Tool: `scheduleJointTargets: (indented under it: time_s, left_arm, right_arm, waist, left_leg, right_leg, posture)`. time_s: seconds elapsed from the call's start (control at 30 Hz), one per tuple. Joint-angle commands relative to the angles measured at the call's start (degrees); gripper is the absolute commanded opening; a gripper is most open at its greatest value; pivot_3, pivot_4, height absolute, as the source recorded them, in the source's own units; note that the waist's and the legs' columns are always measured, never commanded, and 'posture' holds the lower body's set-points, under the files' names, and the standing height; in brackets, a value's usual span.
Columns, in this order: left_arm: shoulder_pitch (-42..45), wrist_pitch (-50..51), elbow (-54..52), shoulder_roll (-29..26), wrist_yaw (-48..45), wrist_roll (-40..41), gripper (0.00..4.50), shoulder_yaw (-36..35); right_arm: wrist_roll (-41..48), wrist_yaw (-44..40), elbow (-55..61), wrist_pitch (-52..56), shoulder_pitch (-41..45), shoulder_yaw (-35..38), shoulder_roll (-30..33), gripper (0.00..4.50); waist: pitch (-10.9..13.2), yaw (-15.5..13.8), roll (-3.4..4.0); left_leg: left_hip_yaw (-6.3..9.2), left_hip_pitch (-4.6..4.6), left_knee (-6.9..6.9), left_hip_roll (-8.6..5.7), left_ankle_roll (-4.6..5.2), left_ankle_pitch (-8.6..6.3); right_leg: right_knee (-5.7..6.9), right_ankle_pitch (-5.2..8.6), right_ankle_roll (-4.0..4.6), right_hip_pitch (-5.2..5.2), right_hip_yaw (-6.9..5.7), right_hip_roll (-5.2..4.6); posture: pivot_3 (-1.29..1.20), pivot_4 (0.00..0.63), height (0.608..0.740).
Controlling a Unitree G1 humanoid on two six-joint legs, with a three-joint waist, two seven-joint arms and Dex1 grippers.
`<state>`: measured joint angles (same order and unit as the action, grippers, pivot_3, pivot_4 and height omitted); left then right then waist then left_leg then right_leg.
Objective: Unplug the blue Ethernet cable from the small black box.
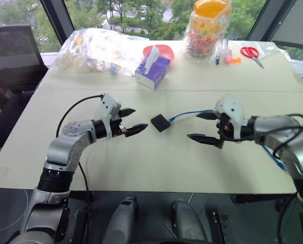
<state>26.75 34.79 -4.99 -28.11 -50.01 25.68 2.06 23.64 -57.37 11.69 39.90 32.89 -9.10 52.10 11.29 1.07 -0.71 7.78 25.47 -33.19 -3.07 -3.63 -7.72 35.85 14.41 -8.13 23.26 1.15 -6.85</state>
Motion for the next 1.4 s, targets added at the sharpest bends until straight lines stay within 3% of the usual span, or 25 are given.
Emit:
scheduleJointTargets:
  time_s: [0.03, 0.17, 0.37, 0.6, 0.9, 1.0, 1.07, 1.13, 1.23, 1.4]
  left_arm:
    - [-0.2, 1.5, -4.0, -0.9, -0.9, 2.1, 4.47, -0.6]
    - [-2.4, 2.5, -7.5, -1.3, -0.6, 3.2, 4.47, -0.8]
    - [-4.3, 1.0, -10.6, -0.1, 3.0, 2.0, 4.47, -0.7]
    - [-7.6, -1.6, -13.5, 1.2, 7.6, 0.3, 4.47, -1.5]
    - [-10.7, -2.4, -16.7, 2.0, 12.1, 0.1, 4.47, -2.7]
    - [-11.6, -2.4, -17.5, 1.7, 12.8, 0.3, 4.50, -3.0]
    - [-11.9, -2.4, -17.9, 1.6, 13.1, 0.3, 4.50, -3.0]
    - [-12.0, -2.4, -18.0, 1.5, 13.3, 0.4, 4.50, -3.0]
    - [-11.9, -2.5, -18.0, 1.3, 13.4, 0.4, 4.50, -3.0]
    - [-9.9, -2.8, -16.3, 1.2, 12.9, 0.3, 4.50, -3.0]
  right_arm:
    - [-6.8, -8.2, -9.9, -7.3, 10.6, -6.9, -1.7, 4.38]
    - [-18.8, -16.2, -30.3, -21.1, 25.6, -17.4, -8.6, 4.38]
    - [-29.2, -22.2, -55.1, -36.9, 39.3, -24.0, -20.5, 4.38]
    - [-40.6, -19.2, -73.3, -53.3, 46.1, -28.6, -30.2, 4.38]
    - [-49.2, -13.0, -85.6, -56.9, 49.1, -28.9, -37.3, 4.38]
    - [-52.7, -10.0, -87.3, -57.0, 49.3, -30.1, -38.4, 3.59]
    - [-54.0, -9.5, -88.0, -56.6, 49.1, -30.1, -38.7, 2.44]
    - [-55.2, -9.3, -88.4, -56.6, 49.0, -30.2, -38.7, 1.68]
    - [-55.8, -10.1, -88.6, -56.7, 48.9, -29.2, -38.6, 0.17]
    - [-53.7, -8.0, -86.6, -60.0, 48.8, -25.3, -36.5, 0.07]
  waist:
    - [0.0, 0.2, 0.00]
    - [0.0, 1.1, 0.02]
    - [0.0, 1.5, 0.02]
    - [0.0, 1.6, 0.05]
    - [0.0, 1.6, 0.08]
    - [0.0, 1.7, 0.08]
    - [0.0, 1.8, 0.07]
    - [0.0, 1.9, 0.07]
    - [0.0, 1.8, 0.07]
    - [0.0, 1.8, 0.08]
  left_leg:
    - [0.00, -0.01, 0.04, 0.00, 0.00, 0.00]
    - [-0.02, -0.04, 0.09, 0.02, 0.00, 0.01]
    - [0.02, -0.04, 0.12, -0.01, -0.03, 0.03]
    - [0.08, -0.12, 0.17, 0.01, -0.10, 0.07]
    - [0.13, -0.19, 0.19, 0.01, -0.17, 0.11]
    - [0.14, -0.28, 0.19, 0.01, -0.20, 0.12]
    - [0.13, -0.45, 0.19, 0.01, -0.23, 0.12]
    - [0.13, -0.57, 0.19, 0.00, -0.27, 0.11]
    - [0.13, -0.74, 0.18, 0.00, -0.37, 0.06]
    - [0.14, -0.85, 0.18, 0.00, -0.34, 0.09]
  right_leg:
    - [0.01, 0.00, 0.00, 0.02, 0.00, 0.00]
    - [0.10, -0.01, -0.03, 0.07, 0.02, 0.03]
    - [0.26, -0.11, -0.28, 0.13, 0.02, 0.05]
    - [0.40, -0.12, -0.28, 0.18, 0.03, 0.13]
    - [0.53, -0.11, -0.26, 0.19, 0.05, 0.17]
    - [0.69, -0.10, -0.23, 0.18, 0.09, 0.20]
    - [0.83, -0.01, -0.07, 0.09, 0.14, 0.20]
    - [0.97, 0.00, -0.04, 0.03, 0.17, 0.20]
    - [1.25, 0.07, 0.07, -0.01, 0.21, 0.20]
    - [1.30, 0.12, 0.11, -0.06, 0.23, 0.21]
  posture:
    - [0.00, 0.150, 0.728]
    - [0.00, 0.150, 0.728]
    - [0.00, 0.150, 0.728]
    - [0.00, 0.150, 0.728]
    - [0.00, 0.150, 0.728]
    - [0.00, 0.150, 0.728]
    - [0.00, 0.150, 0.728]
    - [0.00, 0.150, 0.728]
    - [0.00, 0.150, 0.728]
    - [0.00, 0.150, 0.728]
